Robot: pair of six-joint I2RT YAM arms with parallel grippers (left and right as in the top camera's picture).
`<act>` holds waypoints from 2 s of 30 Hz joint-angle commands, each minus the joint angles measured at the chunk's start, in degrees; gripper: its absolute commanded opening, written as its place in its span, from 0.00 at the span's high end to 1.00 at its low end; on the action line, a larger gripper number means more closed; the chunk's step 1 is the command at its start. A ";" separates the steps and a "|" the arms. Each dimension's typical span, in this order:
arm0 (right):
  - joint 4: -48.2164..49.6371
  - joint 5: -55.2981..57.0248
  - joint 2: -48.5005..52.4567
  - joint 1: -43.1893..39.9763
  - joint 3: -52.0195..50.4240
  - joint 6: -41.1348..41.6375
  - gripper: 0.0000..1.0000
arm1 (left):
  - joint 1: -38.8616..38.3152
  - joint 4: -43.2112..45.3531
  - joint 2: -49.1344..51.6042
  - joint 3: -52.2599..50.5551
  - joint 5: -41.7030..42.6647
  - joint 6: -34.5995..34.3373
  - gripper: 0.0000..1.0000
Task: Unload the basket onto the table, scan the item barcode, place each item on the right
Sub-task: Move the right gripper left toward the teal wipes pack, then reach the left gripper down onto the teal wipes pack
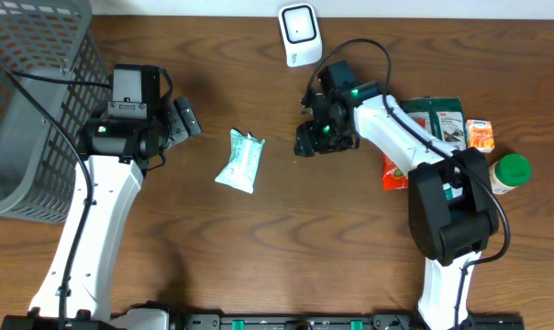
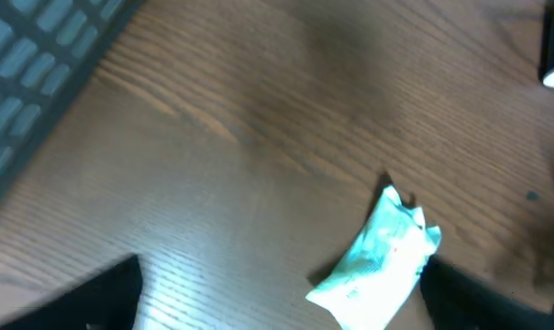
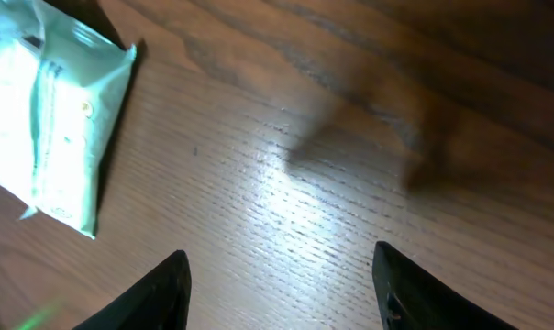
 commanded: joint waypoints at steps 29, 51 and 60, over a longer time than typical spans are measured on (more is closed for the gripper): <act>-2.36 3.74 0.33 -2.08 -0.37 0.13 0.41 | -11.13 9.77 22.47 -3.56 15.80 5.40 0.93; -2.36 3.74 0.33 -2.08 -0.39 0.11 0.41 | -11.13 11.72 28.89 -3.74 12.92 5.38 0.93; -2.34 4.37 0.33 -2.08 -0.39 0.11 0.40 | -10.97 8.66 23.37 0.13 11.28 6.47 0.90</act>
